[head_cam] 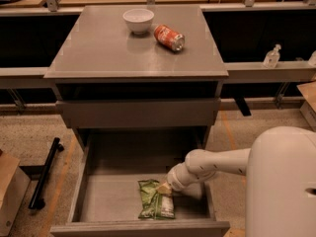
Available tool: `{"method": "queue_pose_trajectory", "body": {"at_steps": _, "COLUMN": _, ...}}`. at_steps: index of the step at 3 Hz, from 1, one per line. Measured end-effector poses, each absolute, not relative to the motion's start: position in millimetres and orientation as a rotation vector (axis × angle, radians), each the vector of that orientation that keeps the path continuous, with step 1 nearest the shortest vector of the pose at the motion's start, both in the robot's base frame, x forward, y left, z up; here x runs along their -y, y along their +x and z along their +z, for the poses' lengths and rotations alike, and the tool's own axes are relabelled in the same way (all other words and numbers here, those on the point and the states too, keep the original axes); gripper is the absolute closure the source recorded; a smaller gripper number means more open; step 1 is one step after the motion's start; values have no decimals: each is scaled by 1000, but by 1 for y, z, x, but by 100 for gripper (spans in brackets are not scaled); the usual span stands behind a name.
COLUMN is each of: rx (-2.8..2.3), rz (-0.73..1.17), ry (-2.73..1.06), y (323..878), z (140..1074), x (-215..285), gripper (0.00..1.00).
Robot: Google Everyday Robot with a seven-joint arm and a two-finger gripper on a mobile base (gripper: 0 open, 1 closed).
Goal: Pick green jalapeno chip bag from middle drawer and place on counter
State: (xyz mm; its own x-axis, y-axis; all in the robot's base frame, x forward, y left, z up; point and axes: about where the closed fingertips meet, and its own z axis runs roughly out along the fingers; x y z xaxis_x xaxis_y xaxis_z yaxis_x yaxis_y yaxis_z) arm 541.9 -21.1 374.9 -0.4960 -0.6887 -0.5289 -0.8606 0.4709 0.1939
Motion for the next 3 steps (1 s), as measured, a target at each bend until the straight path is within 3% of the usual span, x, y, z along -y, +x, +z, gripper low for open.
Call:
{"method": "queue_pose_trajectory", "body": {"at_steps": 1, "rx": -2318, "rz": 635, "ry": -1275, "y": 543, "z": 385, "x": 20, "gripper": 93}}
{"method": "queue_pose_trajectory", "body": {"at_steps": 2, "rx": -2190, "rz": 678, "ry": -1245, "y": 553, "z": 441, "x": 14, "gripper": 100}}
{"method": "queue_pose_trajectory", "body": {"at_steps": 3, "rx": -2033, "rz": 755, "ry": -1269, "y": 557, "z": 507, "x": 10, "gripper": 100}}
